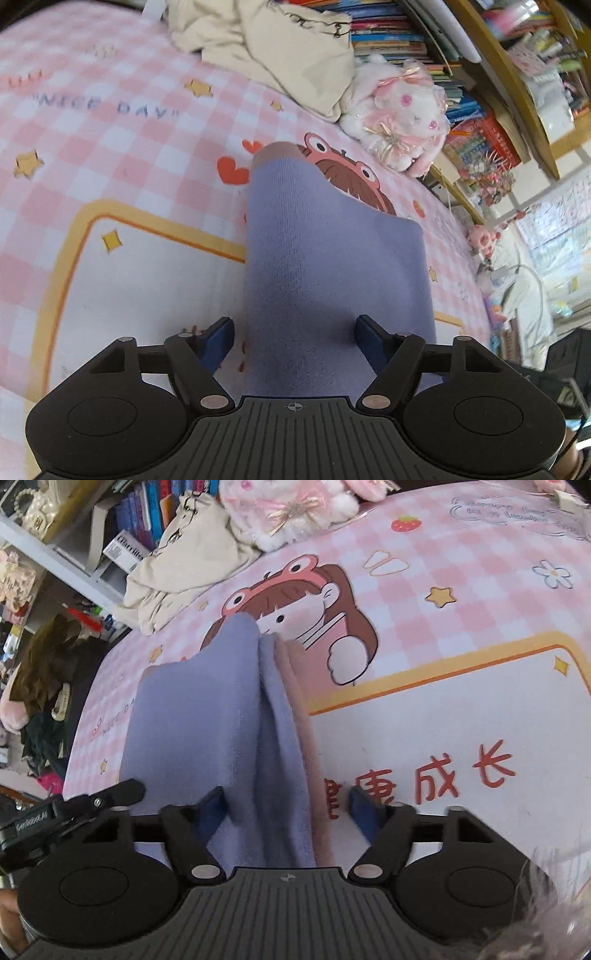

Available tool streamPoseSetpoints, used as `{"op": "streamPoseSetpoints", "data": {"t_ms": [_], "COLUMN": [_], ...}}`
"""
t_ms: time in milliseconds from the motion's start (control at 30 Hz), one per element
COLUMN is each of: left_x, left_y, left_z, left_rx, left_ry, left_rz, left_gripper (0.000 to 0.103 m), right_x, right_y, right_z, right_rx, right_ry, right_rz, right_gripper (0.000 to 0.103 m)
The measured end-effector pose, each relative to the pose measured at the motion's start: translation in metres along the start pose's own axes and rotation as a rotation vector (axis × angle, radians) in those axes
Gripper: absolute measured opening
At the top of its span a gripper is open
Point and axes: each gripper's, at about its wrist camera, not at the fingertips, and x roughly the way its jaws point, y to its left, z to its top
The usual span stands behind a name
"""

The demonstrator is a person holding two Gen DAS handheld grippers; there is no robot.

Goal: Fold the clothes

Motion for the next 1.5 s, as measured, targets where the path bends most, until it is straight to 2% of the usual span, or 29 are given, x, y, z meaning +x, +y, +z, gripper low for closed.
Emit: {"op": "streamPoseSetpoints", "data": {"t_ms": [33, 100, 167, 233, 333, 400, 500, 567, 633, 700, 800, 833, 867, 900, 933, 967, 1000, 1033, 1100, 1167, 1233, 1267, 1300, 1333, 1500], "left_x": [0.001, 0.003, 0.004, 0.000, -0.012, -0.019, -0.018, -0.020, -0.024, -0.024, -0.017, -0.013, -0.010, -0.007, -0.005, -0.004, -0.006, -0.008, -0.016, -0.019, -0.017, -0.017, -0.017, -0.018, -0.007], "left_y": [0.001, 0.003, 0.002, -0.009, -0.038, -0.053, -0.042, -0.027, -0.016, -0.006, 0.001, 0.002, 0.003, 0.004, 0.000, -0.012, -0.027, -0.042, -0.065, -0.068, -0.057, -0.050, -0.044, -0.037, -0.014], "left_z": [0.000, -0.001, -0.001, -0.003, -0.016, -0.024, -0.030, -0.031, -0.032, -0.032, -0.029, -0.027, -0.026, -0.025, -0.024, -0.023, -0.023, -0.024, -0.030, -0.031, -0.031, -0.032, -0.034, -0.035, -0.036], "left_rx": [-0.014, -0.036, -0.042, 0.012, 0.163, 0.247, 0.208, 0.135, 0.082, 0.034, -0.034, -0.056, -0.078, -0.099, -0.091, -0.033, 0.045, 0.122, 0.240, 0.254, 0.208, 0.181, 0.154, 0.126, -0.031], "left_ry": [0.003, 0.004, 0.003, -0.008, -0.050, -0.073, -0.036, -0.025, -0.030, -0.012, 0.001, 0.000, -0.001, -0.002, -0.004, -0.010, -0.020, -0.031, -0.073, -0.087, -0.051, -0.048, -0.044, -0.043, -0.037], "left_rz": [-0.007, -0.011, -0.004, 0.033, 0.104, 0.142, 0.136, 0.111, 0.079, 0.043, 0.006, -0.003, -0.012, -0.021, -0.009, 0.037, 0.088, 0.132, 0.177, 0.169, 0.160, 0.160, 0.159, 0.149, 0.056], "left_gripper": [0.066, 0.064, 0.057, 0.049, 0.045, 0.045, 0.050, 0.058, 0.064, 0.066, 0.066, 0.064, 0.056, 0.055, 0.052, 0.049, 0.048, 0.048, 0.048, 0.054, 0.054, 0.060, 0.062, 0.062, 0.063], "right_x": [0.002, 0.005, 0.007, 0.000, -0.016, -0.025, -0.027, -0.026, -0.026, -0.023, -0.014, -0.011, -0.008, -0.006, -0.002, 0.001, -0.001, -0.007, -0.021, -0.024, -0.021, -0.018, -0.017, -0.016, -0.007], "right_y": [0.001, 0.003, 0.007, 0.016, 0.049, 0.058, 0.047, 0.032, 0.018, 0.004, -0.013, -0.016, -0.015, -0.013, -0.009, -0.004, 0.003, 0.014, 0.027, 0.021, 0.013, 0.009, 0.004, 0.000, -0.013], "right_z": [-0.001, -0.002, -0.003, -0.007, -0.024, -0.036, -0.036, -0.031, -0.026, -0.020, -0.012, -0.010, -0.007, -0.005, -0.004, -0.003, -0.003, -0.005, -0.012, -0.011, -0.010, -0.009, -0.008, -0.007, -0.003], "right_rx": [0.003, 0.005, -0.015, -0.086, -0.329, -0.430, -0.396, -0.322, -0.248, -0.159, -0.039, -0.012, -0.008, -0.005, -0.019, -0.033, -0.077, -0.153, -0.274, -0.257, -0.228, -0.208, -0.190, -0.172, -0.108], "right_ry": [0.005, 0.006, -0.002, -0.041, -0.135, -0.167, -0.130, -0.101, -0.071, -0.038, 0.012, 0.009, 0.013, 0.017, 0.023, 0.029, 0.012, -0.014, -0.063, -0.060, -0.042, -0.026, -0.019, -0.013, 0.034], "right_rz": [0.013, 0.026, 0.017, -0.002, -0.088, -0.099, -0.072, -0.046, -0.020, 0.019, 0.070, 0.092, 0.101, 0.109, 0.110, 0.111, 0.096, 0.069, 0.040, 0.045, 0.035, 0.023, 0.030, 0.038, 0.079], "right_gripper": [0.048, 0.044, 0.038, 0.025, 0.022, 0.022, 0.023, 0.033, 0.058, 0.065, 0.066, 0.066, 0.066, 0.053, 0.035, 0.033, 0.027, 0.025, 0.025, 0.025, 0.030, 0.035, 0.042, 0.045, 0.047]}}
